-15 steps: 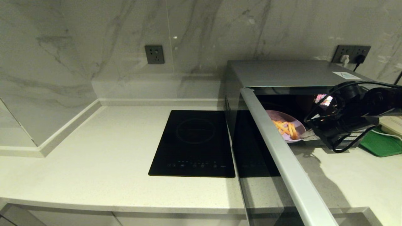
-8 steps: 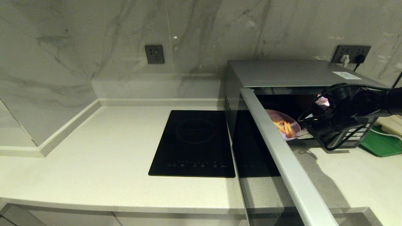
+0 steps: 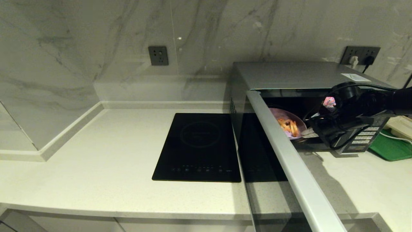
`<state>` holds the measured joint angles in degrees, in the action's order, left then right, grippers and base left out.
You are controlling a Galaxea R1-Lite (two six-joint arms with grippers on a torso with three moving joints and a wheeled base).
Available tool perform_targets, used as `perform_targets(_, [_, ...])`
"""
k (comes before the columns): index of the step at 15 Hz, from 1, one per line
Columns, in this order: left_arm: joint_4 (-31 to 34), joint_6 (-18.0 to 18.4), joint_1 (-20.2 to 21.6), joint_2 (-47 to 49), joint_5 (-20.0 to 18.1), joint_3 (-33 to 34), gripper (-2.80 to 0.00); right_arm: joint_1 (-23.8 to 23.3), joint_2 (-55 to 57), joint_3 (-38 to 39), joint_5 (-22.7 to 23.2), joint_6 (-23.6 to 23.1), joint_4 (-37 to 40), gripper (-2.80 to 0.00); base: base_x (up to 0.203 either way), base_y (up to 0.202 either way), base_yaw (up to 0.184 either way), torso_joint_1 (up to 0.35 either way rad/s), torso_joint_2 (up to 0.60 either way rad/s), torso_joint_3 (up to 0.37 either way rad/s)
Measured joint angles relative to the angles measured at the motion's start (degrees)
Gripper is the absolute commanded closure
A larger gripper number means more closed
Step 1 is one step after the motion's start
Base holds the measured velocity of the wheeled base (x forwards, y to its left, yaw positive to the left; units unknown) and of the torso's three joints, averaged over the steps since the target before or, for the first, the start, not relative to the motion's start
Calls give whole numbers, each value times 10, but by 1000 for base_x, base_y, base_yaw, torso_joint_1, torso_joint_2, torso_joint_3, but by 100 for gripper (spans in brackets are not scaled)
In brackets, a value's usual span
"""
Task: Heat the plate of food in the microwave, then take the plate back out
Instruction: Put the plate in the microwave oven
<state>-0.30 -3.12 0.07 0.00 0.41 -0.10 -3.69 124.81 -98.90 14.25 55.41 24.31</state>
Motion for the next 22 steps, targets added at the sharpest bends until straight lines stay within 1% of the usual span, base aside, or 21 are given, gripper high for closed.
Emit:
perform_targets(3, [0, 0, 0, 0, 0, 0, 0, 0, 0, -6, -4, 3, -6, 0, 0, 0, 0, 0, 0, 0])
perform_targets(5, [0, 0, 0, 0, 0, 0, 0, 1, 4, -7, -21, 3, -11, 0, 0, 0, 0, 0, 0, 0])
perform_targets(13, [0, 0, 0, 0, 0, 0, 0, 0, 14, -11, -35, 1, -12, 0, 0, 0, 0, 0, 0, 0])
perform_targets(14, [0, 0, 0, 0, 0, 0, 0, 0, 16, -13, -36, 0, -12, -280, 0, 0, 0, 0, 0, 0])
perform_targets(22, [0, 0, 0, 0, 0, 0, 0, 0, 14, -14, -38, 1, -13, -280, 0, 0, 0, 0, 0, 0])
